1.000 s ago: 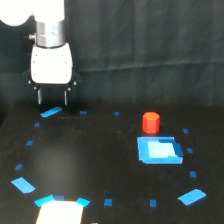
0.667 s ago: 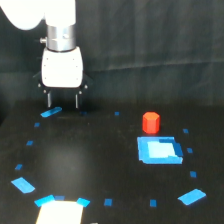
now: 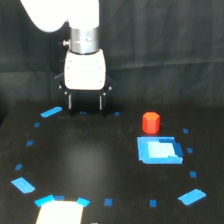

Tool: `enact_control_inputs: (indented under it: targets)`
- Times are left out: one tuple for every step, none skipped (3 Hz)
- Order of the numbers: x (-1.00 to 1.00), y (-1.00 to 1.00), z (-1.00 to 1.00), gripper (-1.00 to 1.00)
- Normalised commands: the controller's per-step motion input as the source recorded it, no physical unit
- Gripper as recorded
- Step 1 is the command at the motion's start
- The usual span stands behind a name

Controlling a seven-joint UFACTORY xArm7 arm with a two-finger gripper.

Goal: Pick up the red object from the table

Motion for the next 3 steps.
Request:
enact_control_inputs:
  targets:
    - [0.19, 0.93, 1.00, 0.35]
    - [1.00, 1.00, -0.16, 1.00]
    - [1.00, -0.20, -0.29, 1.00]
